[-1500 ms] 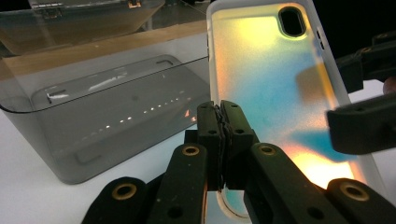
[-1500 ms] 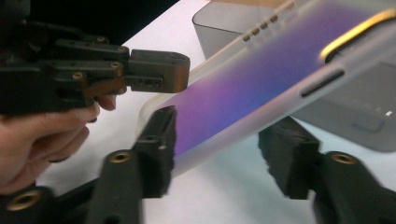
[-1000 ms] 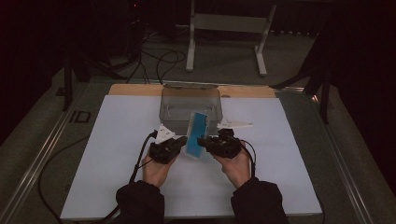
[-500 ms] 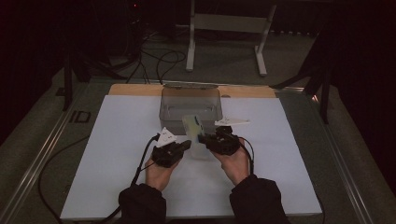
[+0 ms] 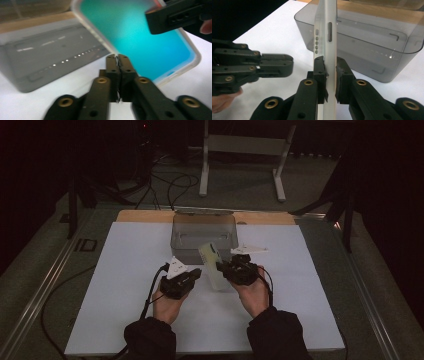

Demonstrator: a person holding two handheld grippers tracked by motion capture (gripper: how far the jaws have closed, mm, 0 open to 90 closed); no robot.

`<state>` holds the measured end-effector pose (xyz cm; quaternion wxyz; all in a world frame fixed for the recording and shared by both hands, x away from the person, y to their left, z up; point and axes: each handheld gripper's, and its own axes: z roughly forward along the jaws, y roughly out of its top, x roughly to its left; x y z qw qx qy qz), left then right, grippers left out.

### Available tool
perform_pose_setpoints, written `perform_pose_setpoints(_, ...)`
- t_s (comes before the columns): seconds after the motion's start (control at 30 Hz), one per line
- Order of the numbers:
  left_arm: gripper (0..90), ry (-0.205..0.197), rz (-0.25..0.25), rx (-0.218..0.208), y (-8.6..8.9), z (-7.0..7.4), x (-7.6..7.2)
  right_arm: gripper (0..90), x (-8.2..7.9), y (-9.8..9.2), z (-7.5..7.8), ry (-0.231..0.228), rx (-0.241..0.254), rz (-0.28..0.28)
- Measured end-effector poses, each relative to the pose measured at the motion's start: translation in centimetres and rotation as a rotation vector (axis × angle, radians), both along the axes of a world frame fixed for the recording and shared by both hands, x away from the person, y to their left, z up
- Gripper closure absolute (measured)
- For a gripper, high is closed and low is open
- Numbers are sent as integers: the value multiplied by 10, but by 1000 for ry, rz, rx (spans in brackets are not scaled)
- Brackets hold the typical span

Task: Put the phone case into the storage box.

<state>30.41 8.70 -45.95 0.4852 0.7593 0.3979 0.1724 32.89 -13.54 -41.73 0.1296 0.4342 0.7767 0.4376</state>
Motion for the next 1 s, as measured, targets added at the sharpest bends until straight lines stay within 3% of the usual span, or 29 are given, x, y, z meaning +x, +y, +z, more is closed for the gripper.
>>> perform_pose_setpoints(0.2,635,-40,38,-13,21,8,-3,812,0,-2,4,-2,9,5)
perform_pose_setpoints(0.53,176,-90,181,-3,58,15,-8,811,1,1,10,-10,14,24)
perform_pose_setpoints(0.63,133,-108,205,6,67,15,-12,811,1,2,12,-11,19,28)
perform_pose_setpoints(0.77,11,-115,223,18,80,13,-15,811,1,3,14,-16,15,32)
perform_pose_setpoints(1.0,2,-134,248,11,101,8,-25,810,1,3,18,-20,19,34)
